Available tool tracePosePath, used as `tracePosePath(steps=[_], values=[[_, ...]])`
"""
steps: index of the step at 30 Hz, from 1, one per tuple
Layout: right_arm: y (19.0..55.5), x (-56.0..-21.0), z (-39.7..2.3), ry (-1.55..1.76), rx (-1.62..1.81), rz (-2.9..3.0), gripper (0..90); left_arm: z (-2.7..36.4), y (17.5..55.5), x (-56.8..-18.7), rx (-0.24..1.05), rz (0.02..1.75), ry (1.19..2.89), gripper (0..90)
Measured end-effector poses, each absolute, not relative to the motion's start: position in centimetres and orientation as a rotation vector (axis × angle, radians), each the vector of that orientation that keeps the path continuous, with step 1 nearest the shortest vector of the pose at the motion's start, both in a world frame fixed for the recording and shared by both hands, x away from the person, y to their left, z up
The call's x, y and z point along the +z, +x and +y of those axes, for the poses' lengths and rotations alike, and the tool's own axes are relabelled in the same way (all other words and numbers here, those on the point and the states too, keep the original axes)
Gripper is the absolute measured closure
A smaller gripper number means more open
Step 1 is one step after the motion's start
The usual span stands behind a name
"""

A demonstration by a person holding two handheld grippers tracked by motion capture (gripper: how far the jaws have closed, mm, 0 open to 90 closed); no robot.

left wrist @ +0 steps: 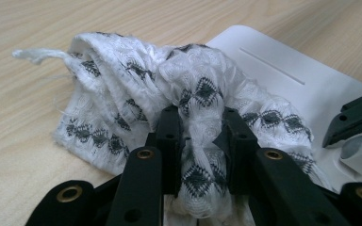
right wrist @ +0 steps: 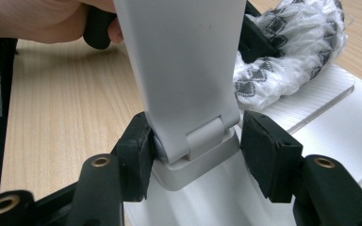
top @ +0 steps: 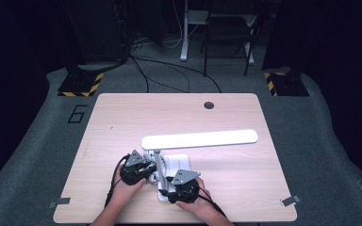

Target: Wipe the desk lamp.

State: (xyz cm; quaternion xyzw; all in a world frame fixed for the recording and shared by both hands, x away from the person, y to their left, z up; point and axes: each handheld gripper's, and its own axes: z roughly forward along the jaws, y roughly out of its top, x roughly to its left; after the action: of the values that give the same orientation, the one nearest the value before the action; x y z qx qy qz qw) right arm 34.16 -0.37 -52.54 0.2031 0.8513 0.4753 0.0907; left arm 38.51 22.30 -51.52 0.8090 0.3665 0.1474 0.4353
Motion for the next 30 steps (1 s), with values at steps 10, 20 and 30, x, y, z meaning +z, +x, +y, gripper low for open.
tracePosePath(steps=[10,20,30], values=[[34.2,-52.5,-0.4,0.611,1.413,2.532,45.8,22.7,39.0,-51.0,0.378,0.928,1.990,71.7],[34.3,-52.4,-0.6,0.569,1.398,2.559,41.5,24.1,38.2,-49.8,0.399,0.947,1.916,71.3],[33.7,-52.3,-1.2,0.589,1.396,2.558,39.2,26.5,37.0,-48.7,0.441,0.979,1.892,70.7]])
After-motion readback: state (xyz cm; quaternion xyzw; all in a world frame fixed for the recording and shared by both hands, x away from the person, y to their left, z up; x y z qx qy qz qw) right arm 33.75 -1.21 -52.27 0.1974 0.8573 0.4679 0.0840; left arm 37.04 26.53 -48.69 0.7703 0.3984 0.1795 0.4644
